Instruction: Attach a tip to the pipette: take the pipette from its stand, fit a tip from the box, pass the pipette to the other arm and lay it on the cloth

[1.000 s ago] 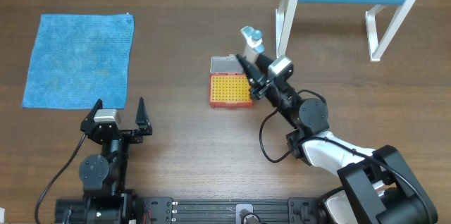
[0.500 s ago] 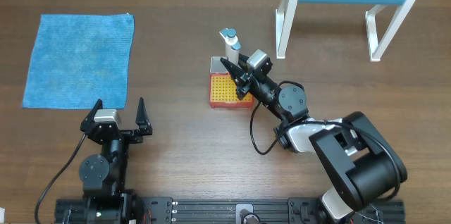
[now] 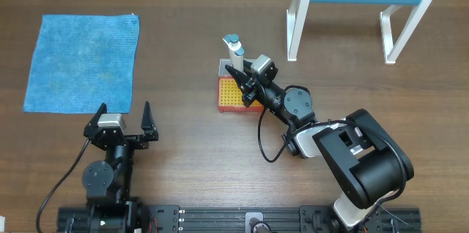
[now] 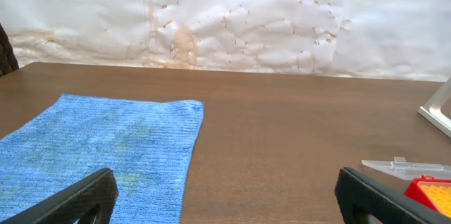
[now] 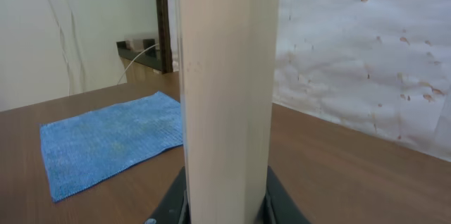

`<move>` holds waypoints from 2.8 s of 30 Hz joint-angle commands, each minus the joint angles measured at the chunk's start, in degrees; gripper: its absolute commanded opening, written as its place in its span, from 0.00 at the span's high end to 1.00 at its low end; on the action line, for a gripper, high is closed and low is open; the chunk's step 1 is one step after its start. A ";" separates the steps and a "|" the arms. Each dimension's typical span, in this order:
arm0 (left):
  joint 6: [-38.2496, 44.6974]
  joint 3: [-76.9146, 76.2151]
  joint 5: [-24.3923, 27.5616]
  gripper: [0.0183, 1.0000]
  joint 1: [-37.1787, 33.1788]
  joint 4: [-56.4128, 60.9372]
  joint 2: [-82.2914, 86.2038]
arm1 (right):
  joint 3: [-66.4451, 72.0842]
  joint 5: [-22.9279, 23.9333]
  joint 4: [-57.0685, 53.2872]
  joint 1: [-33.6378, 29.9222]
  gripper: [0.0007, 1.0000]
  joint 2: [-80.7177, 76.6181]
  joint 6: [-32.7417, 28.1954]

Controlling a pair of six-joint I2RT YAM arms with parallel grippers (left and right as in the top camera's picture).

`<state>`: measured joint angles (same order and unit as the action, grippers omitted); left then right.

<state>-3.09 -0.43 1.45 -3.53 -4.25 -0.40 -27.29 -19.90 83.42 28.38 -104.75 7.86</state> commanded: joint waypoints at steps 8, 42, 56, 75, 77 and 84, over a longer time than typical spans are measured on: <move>-0.55 0.11 -0.85 0.00 0.17 -0.35 0.22 | -0.87 -0.76 0.46 0.48 0.92 -2.01 -0.22; -0.52 0.11 -0.85 0.00 0.17 -0.35 0.22 | 1.95 -1.20 0.50 0.59 0.92 -1.57 -0.87; -0.55 0.11 -0.85 0.00 0.17 -0.35 0.22 | 1.95 -1.20 0.31 0.59 0.92 5.42 -2.60; -0.52 0.11 -0.85 0.00 0.17 -0.35 0.22 | 1.90 -1.18 -0.68 0.59 0.92 1.88 -2.64; -0.55 0.11 -0.85 0.00 0.17 -0.35 0.22 | 1.88 -1.18 -0.85 0.59 0.92 1.62 -2.64; -0.52 0.11 -0.85 0.00 0.17 -0.35 0.22 | 1.51 -1.18 -0.81 0.59 0.92 0.92 -2.62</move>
<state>-3.11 -0.43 1.45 -3.53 -4.25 -0.40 -25.69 -20.32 82.28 28.58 -103.20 6.07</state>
